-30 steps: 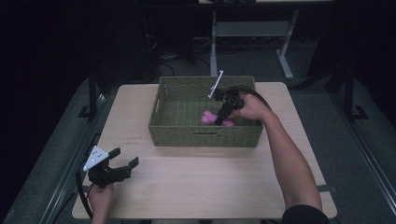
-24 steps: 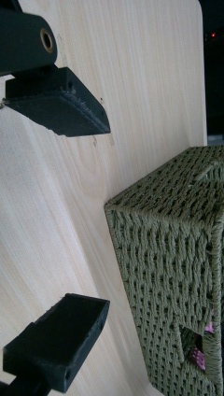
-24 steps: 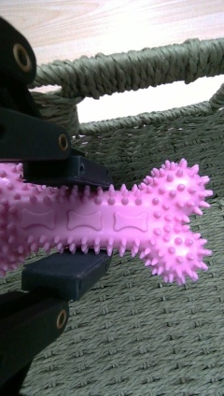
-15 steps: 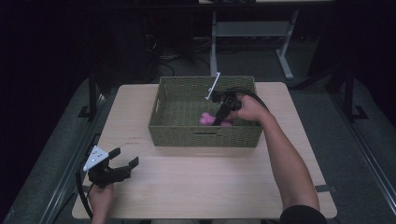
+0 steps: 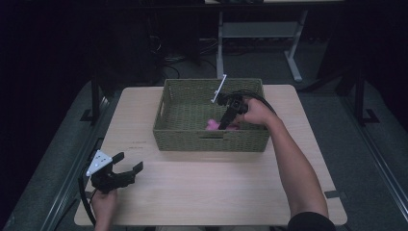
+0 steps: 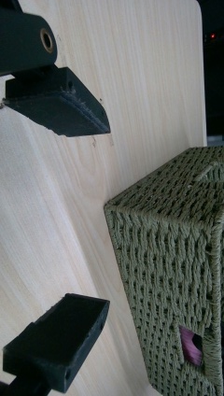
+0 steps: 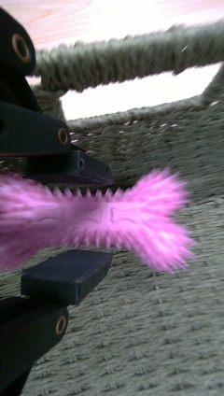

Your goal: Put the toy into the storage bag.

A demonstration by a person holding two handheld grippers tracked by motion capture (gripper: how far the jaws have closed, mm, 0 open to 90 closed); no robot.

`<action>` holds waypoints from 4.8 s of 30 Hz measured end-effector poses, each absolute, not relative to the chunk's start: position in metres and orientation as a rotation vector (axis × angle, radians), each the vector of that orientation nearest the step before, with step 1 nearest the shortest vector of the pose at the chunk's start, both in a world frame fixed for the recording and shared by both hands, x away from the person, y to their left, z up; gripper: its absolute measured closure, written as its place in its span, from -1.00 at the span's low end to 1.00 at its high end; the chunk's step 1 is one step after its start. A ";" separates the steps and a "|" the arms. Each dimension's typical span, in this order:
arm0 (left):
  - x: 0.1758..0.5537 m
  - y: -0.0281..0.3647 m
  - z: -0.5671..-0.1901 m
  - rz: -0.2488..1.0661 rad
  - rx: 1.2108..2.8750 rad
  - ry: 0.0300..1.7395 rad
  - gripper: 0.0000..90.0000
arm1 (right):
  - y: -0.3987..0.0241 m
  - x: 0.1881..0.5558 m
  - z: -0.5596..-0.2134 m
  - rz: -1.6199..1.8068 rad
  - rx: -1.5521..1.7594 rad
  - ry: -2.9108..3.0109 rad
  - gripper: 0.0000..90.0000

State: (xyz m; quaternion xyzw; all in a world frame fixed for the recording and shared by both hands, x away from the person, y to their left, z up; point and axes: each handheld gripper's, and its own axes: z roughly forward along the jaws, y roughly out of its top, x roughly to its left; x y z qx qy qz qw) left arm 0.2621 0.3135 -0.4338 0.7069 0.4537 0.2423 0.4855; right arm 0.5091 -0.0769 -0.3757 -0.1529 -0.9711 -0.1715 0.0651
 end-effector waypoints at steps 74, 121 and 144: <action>0.259 0.311 -0.434 0.593 1.732 1.101 -0.72 | -0.145 0.443 -0.316 -0.805 -0.605 -2.974 -0.31; 0.260 0.309 -0.435 0.595 1.745 1.099 -0.71 | -0.191 0.369 -0.348 -0.859 -0.630 -2.967 -0.36; 0.261 0.306 -0.435 0.592 1.749 1.095 -0.72 | -0.211 0.338 -0.383 -0.876 -0.687 -2.947 -0.38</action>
